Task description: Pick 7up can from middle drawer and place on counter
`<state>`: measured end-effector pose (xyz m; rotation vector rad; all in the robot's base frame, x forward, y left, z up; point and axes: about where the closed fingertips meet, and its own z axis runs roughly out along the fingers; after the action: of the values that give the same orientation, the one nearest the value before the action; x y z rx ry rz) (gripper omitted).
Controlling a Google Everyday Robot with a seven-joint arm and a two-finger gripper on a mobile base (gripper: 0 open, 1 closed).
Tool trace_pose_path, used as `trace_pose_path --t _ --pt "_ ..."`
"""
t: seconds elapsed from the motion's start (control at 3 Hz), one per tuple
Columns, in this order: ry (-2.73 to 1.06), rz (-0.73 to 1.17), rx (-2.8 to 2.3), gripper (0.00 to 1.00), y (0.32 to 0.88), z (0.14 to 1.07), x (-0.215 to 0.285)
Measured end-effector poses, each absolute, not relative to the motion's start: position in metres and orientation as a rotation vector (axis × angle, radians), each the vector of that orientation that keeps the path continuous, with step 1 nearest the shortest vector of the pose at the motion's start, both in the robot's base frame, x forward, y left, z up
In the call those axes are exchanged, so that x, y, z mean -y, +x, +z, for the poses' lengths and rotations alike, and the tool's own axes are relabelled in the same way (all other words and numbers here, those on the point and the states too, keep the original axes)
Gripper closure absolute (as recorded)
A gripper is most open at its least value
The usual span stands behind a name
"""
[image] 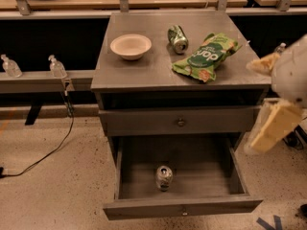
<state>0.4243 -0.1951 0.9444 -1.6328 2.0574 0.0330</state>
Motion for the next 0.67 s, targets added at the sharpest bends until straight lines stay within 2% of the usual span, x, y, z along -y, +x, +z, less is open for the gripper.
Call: trace_pose_path --t 0.33,0.67 --pt "-1.575 0.201 -1.969 0.00 0.4102 0.8760 0.1788" --pt "-1.494 0.205 -1.903 0.00 0.4109 0.8703 0.1799"
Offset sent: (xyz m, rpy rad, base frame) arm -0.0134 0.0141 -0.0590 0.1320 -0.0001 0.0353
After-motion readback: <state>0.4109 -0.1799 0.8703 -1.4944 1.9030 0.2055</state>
